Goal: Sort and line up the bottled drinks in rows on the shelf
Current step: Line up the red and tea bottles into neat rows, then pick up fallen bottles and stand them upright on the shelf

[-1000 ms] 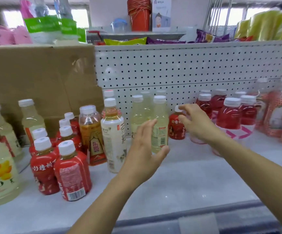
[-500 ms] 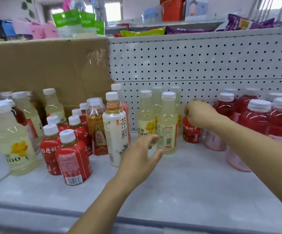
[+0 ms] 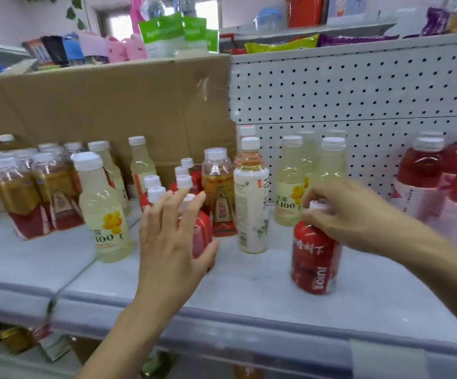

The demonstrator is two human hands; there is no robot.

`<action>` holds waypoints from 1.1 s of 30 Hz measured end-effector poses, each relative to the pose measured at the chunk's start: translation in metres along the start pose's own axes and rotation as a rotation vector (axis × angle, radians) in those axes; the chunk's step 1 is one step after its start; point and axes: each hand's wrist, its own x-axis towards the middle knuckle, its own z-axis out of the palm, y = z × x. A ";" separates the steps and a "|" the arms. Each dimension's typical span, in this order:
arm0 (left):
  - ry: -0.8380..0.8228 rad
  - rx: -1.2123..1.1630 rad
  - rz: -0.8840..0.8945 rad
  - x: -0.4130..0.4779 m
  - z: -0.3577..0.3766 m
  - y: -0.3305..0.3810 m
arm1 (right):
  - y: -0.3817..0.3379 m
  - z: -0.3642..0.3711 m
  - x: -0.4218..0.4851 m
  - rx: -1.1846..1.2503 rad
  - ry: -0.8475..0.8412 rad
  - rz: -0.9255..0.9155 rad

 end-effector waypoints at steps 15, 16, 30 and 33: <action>-0.130 -0.163 0.097 -0.008 0.000 -0.060 | -0.108 0.081 0.026 0.194 0.159 -0.178; -0.109 -0.188 0.092 -0.011 0.000 -0.064 | -0.104 0.086 0.023 0.252 0.138 -0.148; -0.127 -0.716 -0.629 0.012 -0.003 -0.159 | -0.118 0.144 0.020 0.566 0.148 0.004; -0.157 -0.774 -0.602 0.010 -0.008 -0.162 | -0.119 0.148 0.023 0.567 0.150 0.024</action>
